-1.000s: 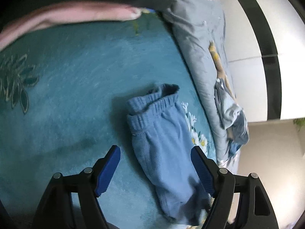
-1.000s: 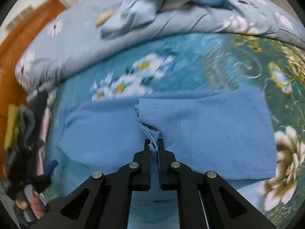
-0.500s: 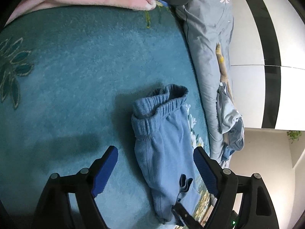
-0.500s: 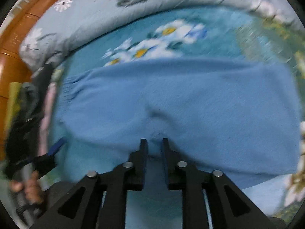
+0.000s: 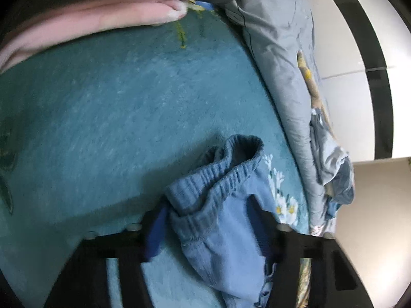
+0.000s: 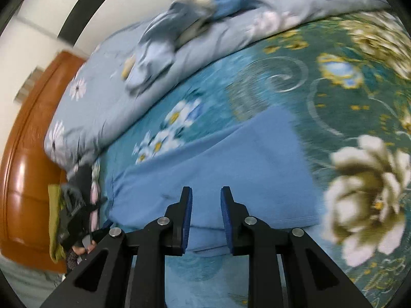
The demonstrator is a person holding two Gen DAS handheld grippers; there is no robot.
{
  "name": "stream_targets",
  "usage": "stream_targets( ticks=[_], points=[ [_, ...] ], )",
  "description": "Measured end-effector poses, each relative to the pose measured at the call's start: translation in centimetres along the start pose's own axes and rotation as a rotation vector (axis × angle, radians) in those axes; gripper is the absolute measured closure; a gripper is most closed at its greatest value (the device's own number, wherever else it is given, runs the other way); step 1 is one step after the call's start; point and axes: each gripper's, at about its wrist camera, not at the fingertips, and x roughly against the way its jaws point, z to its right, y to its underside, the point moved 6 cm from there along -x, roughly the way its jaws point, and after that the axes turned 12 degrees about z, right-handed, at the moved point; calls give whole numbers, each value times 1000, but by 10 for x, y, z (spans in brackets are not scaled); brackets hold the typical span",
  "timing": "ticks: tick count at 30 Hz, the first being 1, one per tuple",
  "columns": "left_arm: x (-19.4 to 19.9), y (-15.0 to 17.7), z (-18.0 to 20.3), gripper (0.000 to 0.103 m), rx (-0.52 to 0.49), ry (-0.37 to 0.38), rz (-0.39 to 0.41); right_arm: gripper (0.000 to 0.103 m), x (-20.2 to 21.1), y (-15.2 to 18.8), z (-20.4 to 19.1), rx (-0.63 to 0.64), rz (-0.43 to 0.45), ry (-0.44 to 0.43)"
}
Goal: Fold clothes
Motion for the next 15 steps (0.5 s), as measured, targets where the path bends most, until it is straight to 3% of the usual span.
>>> stream_targets(
  ticks=[2, 6, 10, 15],
  points=[
    [-3, 0, 3, 75, -28, -23, -2, 80, 9, -7, 15, -38, 24, 11],
    [11, 1, 30, 79, -124, -5, 38, 80, 25, -14, 38, -100, 73, 10],
    [39, 19, 87, 80, -311, 74, 59, 80, 35, -21, 61, -170, 115, -3],
    [63, 73, 173, 80, -553, 199, 25, 80, 41, -24, 84, -237, 149, -35]
  ],
)
